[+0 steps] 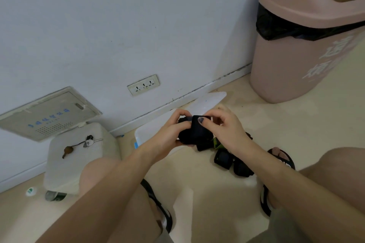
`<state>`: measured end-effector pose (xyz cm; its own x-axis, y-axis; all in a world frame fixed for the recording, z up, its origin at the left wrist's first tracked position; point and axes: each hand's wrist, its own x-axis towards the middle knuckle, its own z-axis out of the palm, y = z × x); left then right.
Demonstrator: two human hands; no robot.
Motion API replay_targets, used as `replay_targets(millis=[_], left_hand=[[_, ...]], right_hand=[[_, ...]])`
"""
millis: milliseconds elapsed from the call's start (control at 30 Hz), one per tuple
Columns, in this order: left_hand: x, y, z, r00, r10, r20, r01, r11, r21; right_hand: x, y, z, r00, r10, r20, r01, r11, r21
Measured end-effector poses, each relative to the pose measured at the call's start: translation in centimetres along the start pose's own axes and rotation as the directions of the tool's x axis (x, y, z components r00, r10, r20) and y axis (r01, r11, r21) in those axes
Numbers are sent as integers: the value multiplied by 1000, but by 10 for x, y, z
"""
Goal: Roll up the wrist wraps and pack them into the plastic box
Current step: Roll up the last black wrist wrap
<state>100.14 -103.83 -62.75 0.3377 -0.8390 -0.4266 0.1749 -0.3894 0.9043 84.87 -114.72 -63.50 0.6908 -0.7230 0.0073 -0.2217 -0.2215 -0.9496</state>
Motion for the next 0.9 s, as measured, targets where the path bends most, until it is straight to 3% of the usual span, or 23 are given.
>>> replay_targets(millis=[233,400,500,733,900], left_hand=[[6,12,8,999,33,24,-33,999,-29],[13,20,8,997,63,53,-62,998,-33],[19,19,14,997,61,41,-58,996,-70],[46,1,31,998,58,-15,-58,998,-15],[81,-11,35,991,-83,-103,77,995,-63]], right_hand=[[-1,-2,9,997,-46,-62,48,998,27],[0,5,19,960,-191,-206,164,976,-144],[9,9,21,942,-184,-281,147,978,-148],[35,23,22,914,228,-335,-146,956,253],[81,60,9,768,614,-184,-453,723,521]])
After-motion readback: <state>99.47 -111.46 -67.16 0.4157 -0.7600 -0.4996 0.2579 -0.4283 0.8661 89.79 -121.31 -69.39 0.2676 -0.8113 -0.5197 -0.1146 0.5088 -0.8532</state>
